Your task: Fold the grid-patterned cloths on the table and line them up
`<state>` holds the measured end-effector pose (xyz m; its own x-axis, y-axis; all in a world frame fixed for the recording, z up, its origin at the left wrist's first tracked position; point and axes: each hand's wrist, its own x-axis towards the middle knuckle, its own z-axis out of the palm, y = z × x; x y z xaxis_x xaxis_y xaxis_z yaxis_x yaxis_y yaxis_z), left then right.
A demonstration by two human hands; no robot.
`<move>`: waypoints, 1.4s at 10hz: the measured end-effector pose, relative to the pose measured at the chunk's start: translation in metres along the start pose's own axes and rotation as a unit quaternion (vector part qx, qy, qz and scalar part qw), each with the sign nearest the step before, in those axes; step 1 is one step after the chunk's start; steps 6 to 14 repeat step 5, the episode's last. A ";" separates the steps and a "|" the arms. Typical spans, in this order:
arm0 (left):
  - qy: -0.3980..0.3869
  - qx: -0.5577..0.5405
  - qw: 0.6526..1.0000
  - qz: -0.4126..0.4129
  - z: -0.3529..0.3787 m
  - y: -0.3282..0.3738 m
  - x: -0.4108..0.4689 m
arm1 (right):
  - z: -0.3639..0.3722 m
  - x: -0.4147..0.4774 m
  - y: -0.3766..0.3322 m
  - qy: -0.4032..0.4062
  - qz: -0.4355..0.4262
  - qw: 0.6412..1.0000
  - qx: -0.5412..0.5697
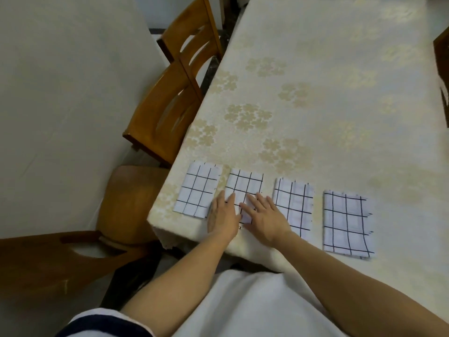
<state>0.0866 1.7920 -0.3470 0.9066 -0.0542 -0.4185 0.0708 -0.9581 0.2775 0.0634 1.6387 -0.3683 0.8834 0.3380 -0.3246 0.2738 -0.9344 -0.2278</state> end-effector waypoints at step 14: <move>0.054 -0.005 0.990 0.132 -0.058 -0.006 0.015 | -0.057 -0.020 0.015 0.092 0.133 0.983 0.089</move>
